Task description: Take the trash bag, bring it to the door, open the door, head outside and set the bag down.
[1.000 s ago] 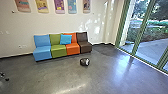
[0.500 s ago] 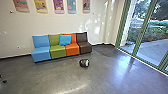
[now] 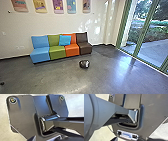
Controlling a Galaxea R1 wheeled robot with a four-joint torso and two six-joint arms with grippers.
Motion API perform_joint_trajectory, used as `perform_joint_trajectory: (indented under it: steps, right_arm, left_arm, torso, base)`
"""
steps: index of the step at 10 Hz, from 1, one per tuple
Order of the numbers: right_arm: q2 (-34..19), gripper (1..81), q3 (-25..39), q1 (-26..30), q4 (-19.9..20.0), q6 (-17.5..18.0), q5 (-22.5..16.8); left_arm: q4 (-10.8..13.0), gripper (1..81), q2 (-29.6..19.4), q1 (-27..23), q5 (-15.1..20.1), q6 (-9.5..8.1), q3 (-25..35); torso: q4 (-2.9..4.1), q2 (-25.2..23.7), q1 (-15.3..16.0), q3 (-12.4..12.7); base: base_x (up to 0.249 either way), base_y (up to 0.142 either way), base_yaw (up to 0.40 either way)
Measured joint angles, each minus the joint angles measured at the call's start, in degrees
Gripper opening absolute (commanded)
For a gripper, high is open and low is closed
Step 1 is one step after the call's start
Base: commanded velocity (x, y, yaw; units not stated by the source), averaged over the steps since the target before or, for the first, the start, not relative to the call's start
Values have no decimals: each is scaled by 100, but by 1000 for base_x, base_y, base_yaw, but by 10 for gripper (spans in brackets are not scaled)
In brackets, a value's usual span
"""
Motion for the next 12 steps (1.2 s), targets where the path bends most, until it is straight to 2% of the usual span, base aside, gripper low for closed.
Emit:
perform_joint_trajectory:
  steps: [12]
  right_arm:
    - [16,811,-13,-18,-13,0,0]
  left_arm:
    - [0,811,-1,13,2,0,-2]
  torso:
    - [-2,0,-7,0]
  base:
    - [124,0,0]
